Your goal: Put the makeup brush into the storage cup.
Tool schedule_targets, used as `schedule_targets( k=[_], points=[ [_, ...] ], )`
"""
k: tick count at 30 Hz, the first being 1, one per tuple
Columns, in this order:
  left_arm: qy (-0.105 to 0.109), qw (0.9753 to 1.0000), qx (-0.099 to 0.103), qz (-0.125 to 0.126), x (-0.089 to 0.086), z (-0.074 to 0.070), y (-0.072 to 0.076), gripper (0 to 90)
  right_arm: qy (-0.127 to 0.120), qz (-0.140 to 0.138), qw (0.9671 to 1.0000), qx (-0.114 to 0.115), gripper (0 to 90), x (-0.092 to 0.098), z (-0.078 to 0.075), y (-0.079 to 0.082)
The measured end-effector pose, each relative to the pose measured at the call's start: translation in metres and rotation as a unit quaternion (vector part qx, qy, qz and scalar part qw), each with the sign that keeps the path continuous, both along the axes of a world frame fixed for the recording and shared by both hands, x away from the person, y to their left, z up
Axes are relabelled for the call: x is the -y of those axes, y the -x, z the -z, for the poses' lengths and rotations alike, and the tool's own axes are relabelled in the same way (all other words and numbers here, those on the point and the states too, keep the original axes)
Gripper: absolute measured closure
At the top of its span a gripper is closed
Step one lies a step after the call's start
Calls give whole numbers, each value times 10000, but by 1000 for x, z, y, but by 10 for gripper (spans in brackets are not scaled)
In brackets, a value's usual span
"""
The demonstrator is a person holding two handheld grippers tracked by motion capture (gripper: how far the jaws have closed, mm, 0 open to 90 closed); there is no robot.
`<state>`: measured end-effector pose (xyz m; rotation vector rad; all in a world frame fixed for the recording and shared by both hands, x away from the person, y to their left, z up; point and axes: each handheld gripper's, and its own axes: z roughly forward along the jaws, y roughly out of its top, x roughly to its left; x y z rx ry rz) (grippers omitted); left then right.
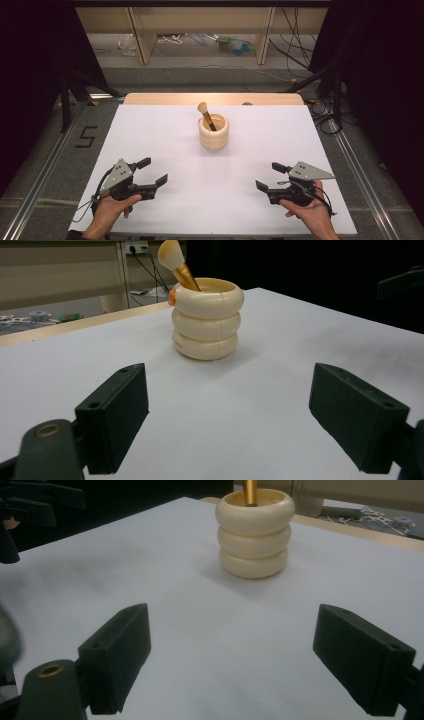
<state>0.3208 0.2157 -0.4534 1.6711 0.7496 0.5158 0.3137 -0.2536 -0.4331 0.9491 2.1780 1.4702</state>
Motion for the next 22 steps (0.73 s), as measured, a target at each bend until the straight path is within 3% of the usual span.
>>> schedule_targets(
  k=[7,22],
  points=[
    [-8,10000,11,3,0,0,0,160,-100,-50,9999,10,165,-1,1,0],
    [18,10000,-6,-12,0,0,0,160,-38,-16,10000,11,165,1,-1,0]
  ],
)
